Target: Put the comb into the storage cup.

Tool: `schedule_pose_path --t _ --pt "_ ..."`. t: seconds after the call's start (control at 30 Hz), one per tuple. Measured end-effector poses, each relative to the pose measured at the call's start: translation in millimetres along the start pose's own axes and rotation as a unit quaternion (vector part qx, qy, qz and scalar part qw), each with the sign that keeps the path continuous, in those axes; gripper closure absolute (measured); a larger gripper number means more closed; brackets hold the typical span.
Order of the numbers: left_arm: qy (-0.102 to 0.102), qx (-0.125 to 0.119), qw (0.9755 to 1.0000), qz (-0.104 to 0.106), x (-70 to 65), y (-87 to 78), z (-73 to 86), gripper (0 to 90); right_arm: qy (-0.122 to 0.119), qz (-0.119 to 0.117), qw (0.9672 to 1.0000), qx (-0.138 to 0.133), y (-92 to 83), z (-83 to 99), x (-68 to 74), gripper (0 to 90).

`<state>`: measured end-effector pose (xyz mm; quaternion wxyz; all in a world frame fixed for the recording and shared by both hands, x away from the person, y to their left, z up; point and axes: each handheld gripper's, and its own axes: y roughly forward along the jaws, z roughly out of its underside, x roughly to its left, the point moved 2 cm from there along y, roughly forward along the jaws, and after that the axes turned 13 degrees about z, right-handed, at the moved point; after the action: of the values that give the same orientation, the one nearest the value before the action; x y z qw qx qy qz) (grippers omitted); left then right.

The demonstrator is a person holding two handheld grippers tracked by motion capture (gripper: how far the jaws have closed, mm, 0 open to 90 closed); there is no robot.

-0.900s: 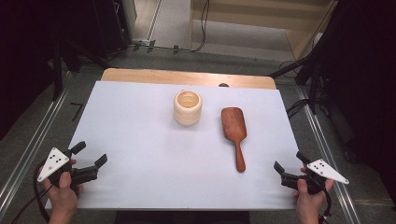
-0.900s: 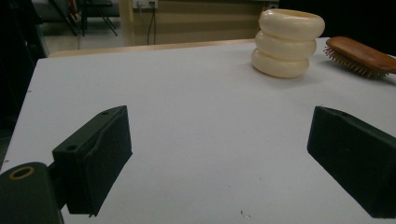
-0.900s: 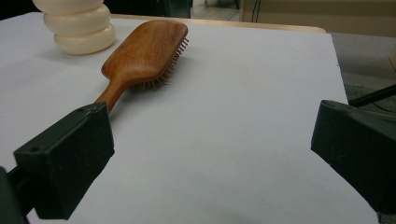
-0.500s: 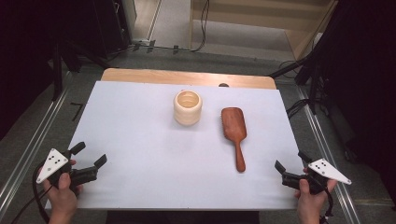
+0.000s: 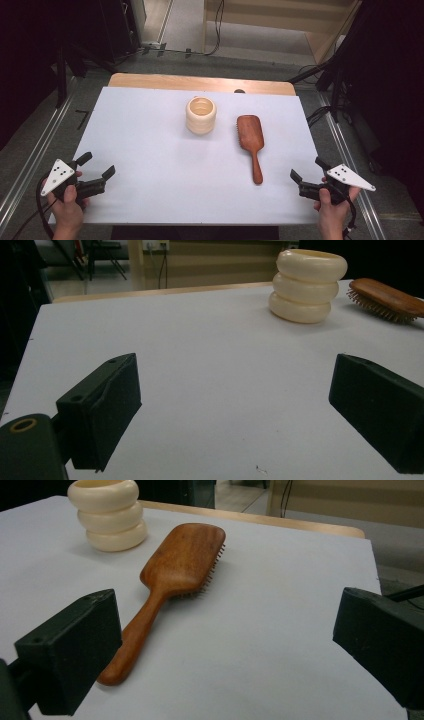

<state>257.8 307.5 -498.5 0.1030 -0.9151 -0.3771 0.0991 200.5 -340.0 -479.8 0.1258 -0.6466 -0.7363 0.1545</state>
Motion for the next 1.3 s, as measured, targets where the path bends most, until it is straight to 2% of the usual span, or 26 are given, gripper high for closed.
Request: schedule_pose_path --t 0.47,0.87,1.17,1.3 --pt "-0.001 -0.001 1.0 0.001 0.7 -0.1 0.2 6.8 -0.008 -0.012 0.9998 0.015 7.3 -24.1 12.4 0.0" --pt "0.0 0.0 1.0 0.0 -0.2 0.6 0.3 6.8 -0.025 -0.021 0.9992 0.025 18.2 -41.4 21.7 0.0" --pt "0.003 0.001 1.0 -0.001 -0.4 1.0 0.3 6.8 -0.037 -0.02 0.9979 0.049 29.3 -54.1 28.5 0.0" --pt "0.002 -0.001 1.0 -0.003 -0.5 0.7 0.3 6.8 -0.032 -0.022 0.9972 0.064 35.1 -57.3 31.3 0.0"
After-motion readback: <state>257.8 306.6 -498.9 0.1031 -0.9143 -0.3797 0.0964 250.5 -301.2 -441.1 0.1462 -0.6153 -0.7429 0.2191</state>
